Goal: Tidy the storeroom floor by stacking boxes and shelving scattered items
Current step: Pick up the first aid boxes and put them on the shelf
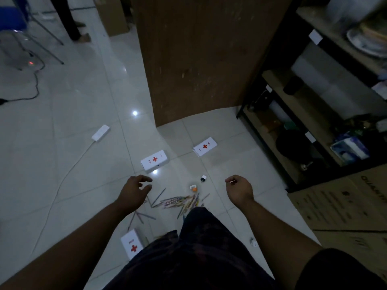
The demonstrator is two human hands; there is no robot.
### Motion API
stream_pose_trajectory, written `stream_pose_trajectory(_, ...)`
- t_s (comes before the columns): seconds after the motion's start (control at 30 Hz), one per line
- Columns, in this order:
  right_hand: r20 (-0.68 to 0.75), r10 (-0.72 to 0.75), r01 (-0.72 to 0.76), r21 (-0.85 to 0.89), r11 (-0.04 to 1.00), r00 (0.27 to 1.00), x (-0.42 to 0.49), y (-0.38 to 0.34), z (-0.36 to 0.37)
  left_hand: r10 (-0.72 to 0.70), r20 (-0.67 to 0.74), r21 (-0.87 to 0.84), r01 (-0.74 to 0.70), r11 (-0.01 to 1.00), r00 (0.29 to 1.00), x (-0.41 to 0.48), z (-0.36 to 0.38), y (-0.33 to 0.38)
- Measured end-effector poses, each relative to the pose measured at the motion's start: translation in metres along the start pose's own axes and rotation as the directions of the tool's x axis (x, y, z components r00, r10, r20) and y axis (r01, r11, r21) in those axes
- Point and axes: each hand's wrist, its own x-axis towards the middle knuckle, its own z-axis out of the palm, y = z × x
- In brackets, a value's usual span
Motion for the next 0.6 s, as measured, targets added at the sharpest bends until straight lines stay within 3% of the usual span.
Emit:
stream_pose_trajectory(0.33,-0.085,0.055,-0.053,0.022,0.998,0.995,0.09,-0.069,0.006,0.071,0.046,-0.01,-0.071,0.997,0.996,0.108,-0.044,0.044)
stream_pose_trajectory(0.6,-0.061,0.16,-0.16,0.014,0.987,0.985,0.255,-0.115,0.02,0.114,0.123,0.012,-0.117,0.993,0.986,0.285,-0.052,0.119)
